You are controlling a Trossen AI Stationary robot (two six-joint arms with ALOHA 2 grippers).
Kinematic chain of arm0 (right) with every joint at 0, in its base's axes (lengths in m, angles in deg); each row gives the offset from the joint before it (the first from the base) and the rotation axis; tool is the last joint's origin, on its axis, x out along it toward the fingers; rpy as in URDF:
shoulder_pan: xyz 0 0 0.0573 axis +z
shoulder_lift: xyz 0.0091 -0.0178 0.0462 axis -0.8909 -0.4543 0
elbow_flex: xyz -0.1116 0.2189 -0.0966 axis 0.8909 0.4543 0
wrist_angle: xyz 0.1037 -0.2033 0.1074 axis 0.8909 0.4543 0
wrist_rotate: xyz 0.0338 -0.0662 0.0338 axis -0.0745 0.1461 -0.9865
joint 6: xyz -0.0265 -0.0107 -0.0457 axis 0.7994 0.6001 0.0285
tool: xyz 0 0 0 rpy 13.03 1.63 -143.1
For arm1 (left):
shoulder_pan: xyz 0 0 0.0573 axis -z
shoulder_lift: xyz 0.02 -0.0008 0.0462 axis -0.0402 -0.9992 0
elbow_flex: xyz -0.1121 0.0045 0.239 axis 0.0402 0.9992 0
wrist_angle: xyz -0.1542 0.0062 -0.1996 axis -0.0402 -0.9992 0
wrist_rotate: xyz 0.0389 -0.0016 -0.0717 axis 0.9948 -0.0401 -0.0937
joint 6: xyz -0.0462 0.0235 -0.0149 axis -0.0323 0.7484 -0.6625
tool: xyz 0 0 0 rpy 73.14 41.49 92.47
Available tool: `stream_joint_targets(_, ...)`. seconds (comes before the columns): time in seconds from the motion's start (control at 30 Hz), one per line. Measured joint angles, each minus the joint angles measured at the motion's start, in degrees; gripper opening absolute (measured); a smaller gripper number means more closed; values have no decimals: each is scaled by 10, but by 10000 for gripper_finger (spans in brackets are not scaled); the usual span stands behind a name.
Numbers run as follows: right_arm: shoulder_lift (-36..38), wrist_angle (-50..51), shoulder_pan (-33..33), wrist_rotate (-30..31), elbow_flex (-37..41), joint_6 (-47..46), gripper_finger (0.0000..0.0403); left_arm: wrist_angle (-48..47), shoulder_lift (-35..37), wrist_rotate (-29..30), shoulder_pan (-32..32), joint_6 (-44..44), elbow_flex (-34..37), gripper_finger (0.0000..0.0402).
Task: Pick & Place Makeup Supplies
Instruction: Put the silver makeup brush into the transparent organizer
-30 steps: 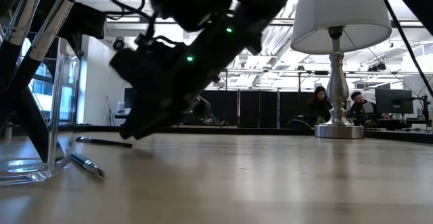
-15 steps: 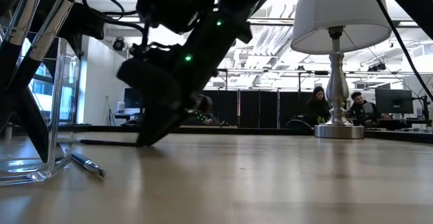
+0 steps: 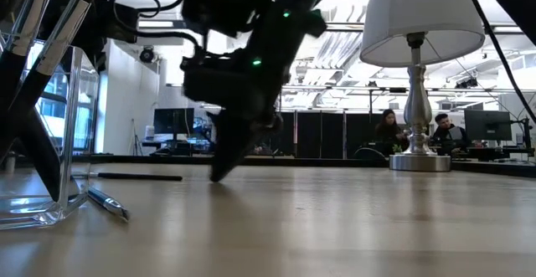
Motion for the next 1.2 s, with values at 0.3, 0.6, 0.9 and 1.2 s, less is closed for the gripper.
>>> stream_joint_targets(0.3, 52, -6, 1, 26, 4, 35, 3, 1, 0, 1, -1, 0, 0, 10)
stream_joint_targets(0.6, 22, -155, -1, 6, 3, 98, 93, 6, 0, 13, -1, -7, 0, 10)
stream_joint_targets(0.9, -41, -250, -21, 20, 2, 135, 129, 9, -2, 9, -1, -26, 0, 10)
stream_joint_targets(1.2, -41, -214, -40, -60, 0, 140, 72, 9, -2, 11, -1, -37, 0, 10)
